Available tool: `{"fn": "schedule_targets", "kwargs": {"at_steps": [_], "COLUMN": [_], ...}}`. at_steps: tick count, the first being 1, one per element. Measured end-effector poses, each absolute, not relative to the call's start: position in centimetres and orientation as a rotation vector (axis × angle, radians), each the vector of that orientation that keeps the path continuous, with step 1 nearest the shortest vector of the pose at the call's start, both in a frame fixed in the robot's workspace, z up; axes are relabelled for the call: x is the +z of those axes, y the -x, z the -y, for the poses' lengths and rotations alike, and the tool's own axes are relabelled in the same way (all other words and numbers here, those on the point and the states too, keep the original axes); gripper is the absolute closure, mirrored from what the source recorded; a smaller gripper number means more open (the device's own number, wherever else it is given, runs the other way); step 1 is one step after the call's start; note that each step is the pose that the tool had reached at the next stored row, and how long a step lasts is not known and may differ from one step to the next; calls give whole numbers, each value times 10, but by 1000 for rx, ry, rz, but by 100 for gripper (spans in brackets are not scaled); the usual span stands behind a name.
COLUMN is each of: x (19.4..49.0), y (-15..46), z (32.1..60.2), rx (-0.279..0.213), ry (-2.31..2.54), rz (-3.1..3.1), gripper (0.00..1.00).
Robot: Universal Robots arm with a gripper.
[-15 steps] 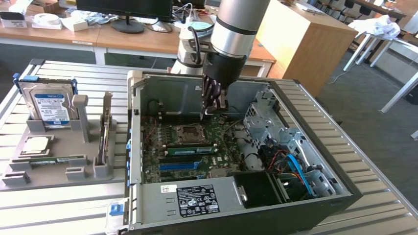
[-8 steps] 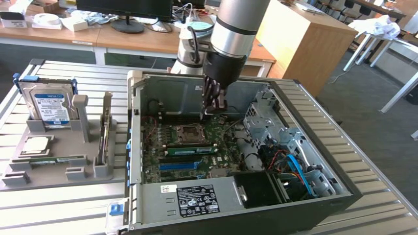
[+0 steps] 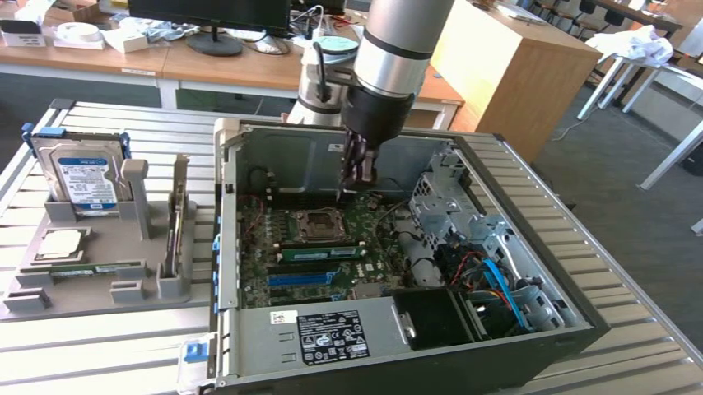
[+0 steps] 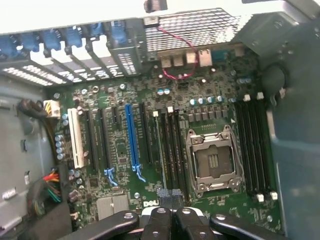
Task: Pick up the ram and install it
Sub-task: 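Press down the ram until it locks into place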
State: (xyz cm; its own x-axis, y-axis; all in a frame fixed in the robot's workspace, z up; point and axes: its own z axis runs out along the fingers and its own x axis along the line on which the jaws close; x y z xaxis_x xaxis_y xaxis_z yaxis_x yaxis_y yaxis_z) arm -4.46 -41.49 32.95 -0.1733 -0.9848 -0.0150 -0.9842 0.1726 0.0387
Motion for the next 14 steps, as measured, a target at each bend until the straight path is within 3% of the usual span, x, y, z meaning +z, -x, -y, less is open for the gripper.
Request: {"fn": "schedule_targets", "kwargs": {"at_steps": [14], "x": [328], "y": [45], "z": [415], "rx": [-64], "ry": [-1741], "rz": [2603], "gripper": [90]}}
